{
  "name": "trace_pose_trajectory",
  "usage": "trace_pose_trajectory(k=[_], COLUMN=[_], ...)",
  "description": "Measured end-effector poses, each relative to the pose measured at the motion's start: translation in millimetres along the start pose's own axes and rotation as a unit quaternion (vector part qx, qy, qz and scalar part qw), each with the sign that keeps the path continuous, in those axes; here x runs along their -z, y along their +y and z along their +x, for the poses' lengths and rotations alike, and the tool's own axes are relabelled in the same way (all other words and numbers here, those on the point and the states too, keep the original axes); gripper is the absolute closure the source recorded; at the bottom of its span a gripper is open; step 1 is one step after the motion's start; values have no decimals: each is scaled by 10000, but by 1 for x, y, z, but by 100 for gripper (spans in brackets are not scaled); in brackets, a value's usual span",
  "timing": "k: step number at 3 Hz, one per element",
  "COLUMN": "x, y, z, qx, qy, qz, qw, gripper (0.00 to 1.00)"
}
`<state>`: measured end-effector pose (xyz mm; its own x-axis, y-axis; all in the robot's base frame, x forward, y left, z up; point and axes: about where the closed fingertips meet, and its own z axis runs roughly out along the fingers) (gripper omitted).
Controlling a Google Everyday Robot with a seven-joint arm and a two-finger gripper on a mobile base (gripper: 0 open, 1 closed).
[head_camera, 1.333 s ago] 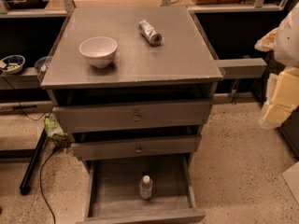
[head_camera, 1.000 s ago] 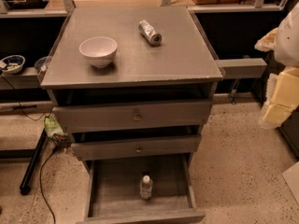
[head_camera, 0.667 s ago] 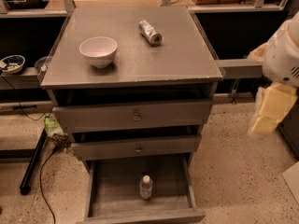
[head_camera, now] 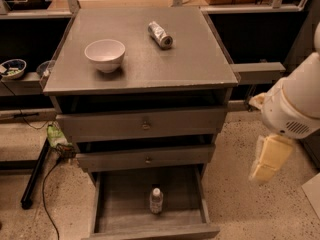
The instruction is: Pick blue plastic bottle from bottom drawer and place on counter
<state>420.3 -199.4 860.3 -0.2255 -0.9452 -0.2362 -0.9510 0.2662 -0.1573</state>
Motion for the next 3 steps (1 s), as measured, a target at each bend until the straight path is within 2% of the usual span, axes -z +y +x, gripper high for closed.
trace_pose_trajectory(k=[2, 3], x=[-50, -56], y=[31, 31], z=[4, 5], qx=[47, 34], qy=[-137, -147], qz=[-427, -461], qw=[9990, 9988], gripper=[0, 0])
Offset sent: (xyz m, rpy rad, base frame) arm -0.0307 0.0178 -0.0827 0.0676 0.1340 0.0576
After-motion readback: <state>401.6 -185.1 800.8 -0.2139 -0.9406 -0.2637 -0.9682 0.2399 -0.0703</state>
